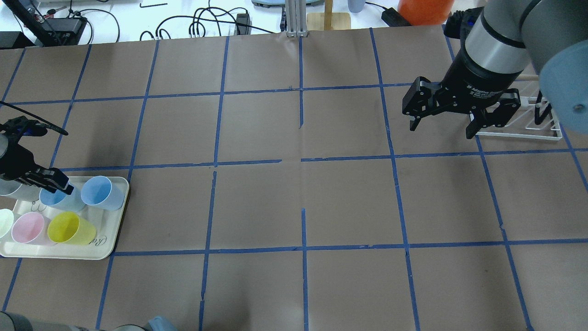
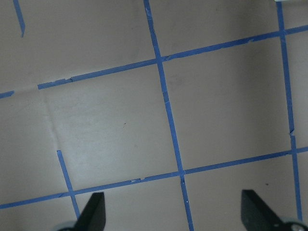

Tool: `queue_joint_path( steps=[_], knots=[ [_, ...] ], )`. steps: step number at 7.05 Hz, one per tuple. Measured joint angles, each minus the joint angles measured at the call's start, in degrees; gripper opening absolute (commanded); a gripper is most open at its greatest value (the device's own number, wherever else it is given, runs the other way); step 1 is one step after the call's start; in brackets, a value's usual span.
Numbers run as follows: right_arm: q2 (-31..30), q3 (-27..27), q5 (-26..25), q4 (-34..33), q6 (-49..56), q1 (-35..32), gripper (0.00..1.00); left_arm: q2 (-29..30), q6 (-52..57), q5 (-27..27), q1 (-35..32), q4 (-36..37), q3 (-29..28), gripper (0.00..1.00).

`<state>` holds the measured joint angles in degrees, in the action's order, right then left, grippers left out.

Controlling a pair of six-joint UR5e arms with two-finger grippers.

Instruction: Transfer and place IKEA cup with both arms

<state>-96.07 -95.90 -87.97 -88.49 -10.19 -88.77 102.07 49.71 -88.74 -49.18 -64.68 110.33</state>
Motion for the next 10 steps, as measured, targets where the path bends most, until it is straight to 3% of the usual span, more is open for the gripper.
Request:
queue_joint_path(
  steps=[2, 4, 5, 8, 10],
  knots=[
    [0.1, 0.9, -1.0, 1.2, 0.1, 0.0, 1.0, -1.4, -0.4, -0.4, -0.2, -1.5, -2.1, 0.92],
    [0.0, 1.0, -1.3, 1.4, 0.0, 0.0, 1.0, -4.0, -3.7, -0.3, -3.2, -9.3, -8.3, 0.92],
    [0.0, 1.0, -1.3, 1.5, 0.0, 0.0, 1.0, -5.6, -9.1, 0.1, -7.5, -14.1, -12.2, 1.0],
    [0.1, 1.0, -1.1, 1.5, 0.0, 0.1, 1.0, -8.1, -29.6, 3.2, -24.0, -24.3, -23.6, 1.0],
    [-0.1, 1.1, -1.0, 1.5, 0.0, 0.1, 1.0, -9.2, -37.4, 1.7, -32.1, -28.3, -26.8, 1.0]
  ],
)
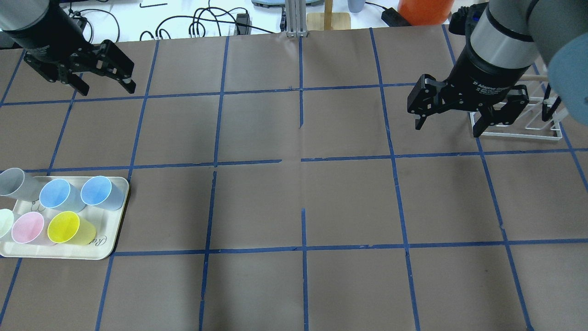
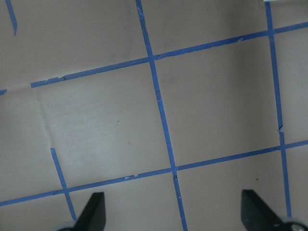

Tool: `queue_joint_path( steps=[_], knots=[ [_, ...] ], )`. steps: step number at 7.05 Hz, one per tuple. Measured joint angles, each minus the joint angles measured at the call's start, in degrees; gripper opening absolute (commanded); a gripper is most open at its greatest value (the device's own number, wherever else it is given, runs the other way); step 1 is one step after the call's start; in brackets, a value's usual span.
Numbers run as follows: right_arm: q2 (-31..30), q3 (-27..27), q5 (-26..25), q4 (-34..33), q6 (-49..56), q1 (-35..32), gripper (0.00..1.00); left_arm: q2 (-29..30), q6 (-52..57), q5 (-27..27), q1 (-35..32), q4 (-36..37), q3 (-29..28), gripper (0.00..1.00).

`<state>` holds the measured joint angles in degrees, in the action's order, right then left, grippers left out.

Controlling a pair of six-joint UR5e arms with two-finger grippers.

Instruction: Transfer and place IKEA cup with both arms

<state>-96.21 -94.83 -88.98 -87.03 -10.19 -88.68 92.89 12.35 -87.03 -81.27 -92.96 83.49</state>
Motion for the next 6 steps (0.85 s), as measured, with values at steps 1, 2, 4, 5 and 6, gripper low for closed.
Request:
queue_joint_path(
  steps=[1, 2, 4, 5, 6],
  knots=[
    [-0.1, 0.0, 0.0, 0.0, 0.0, 0.0, 1.0, -0.3, -2.5, -2.2, -3.1, -0.6, -0.3, 1.0],
    [-0.2, 0.0, 0.0, -0.1, 0.0, 0.0, 1.0, -0.4, -3.9, -3.7, -5.1, -0.6, -0.4, 1.0],
    [-0.2, 0.0, 0.1, 0.0, 0.0, 0.0, 1.0, -1.1, -4.9, -1.6, -6.1, -0.8, -0.8, 1.0],
    [-0.2, 0.1, 0.1, 0.0, 0.0, 0.0, 1.0, -1.5, -5.0, -1.2, -6.0, -1.1, -0.8, 1.0],
    [-0.3, 0.1, 0.1, 0.0, 0.0, 0.0, 1.0, -1.7, -5.1, -1.0, -5.6, -1.4, -0.7, 1.0]
  ],
)
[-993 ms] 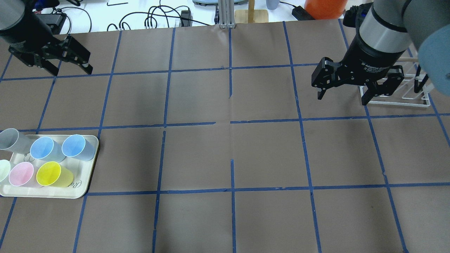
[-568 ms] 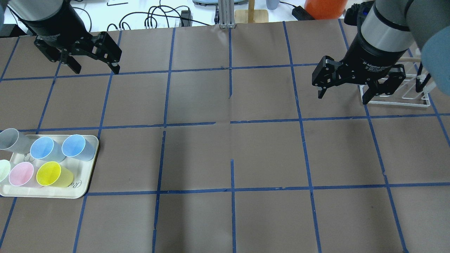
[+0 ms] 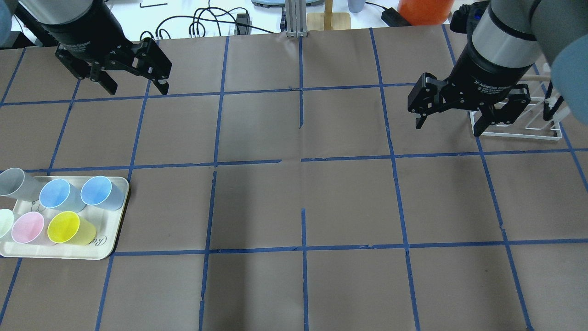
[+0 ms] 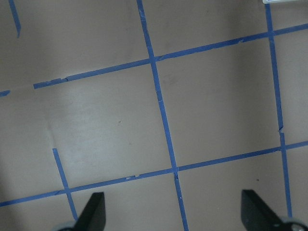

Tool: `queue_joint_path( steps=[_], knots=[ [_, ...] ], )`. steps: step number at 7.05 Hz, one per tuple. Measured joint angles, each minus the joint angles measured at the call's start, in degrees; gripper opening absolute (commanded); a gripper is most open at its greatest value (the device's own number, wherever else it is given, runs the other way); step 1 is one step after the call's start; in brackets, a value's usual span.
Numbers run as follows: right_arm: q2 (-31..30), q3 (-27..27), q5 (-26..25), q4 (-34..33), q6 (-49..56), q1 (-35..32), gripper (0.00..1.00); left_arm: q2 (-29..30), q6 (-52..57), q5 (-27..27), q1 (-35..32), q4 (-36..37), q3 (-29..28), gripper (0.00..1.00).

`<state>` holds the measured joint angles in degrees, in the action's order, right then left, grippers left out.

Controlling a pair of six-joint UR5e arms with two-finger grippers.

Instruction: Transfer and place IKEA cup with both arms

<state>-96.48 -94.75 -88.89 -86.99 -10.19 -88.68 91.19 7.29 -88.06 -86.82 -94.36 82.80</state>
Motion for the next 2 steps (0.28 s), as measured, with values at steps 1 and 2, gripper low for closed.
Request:
queue_joint_path(
  steps=[1, 2],
  knots=[
    [-0.1, 0.0, 0.0, 0.0, 0.0, 0.0, 1.0, -0.1, 0.0, 0.2, 0.6, -0.4, 0.1, 1.0],
    [-0.3, 0.0, 0.0, 0.0, 0.0, 0.0, 1.0, -0.3, -0.2, 0.1, 1.1, -1.1, 0.1, 1.0]
  ],
)
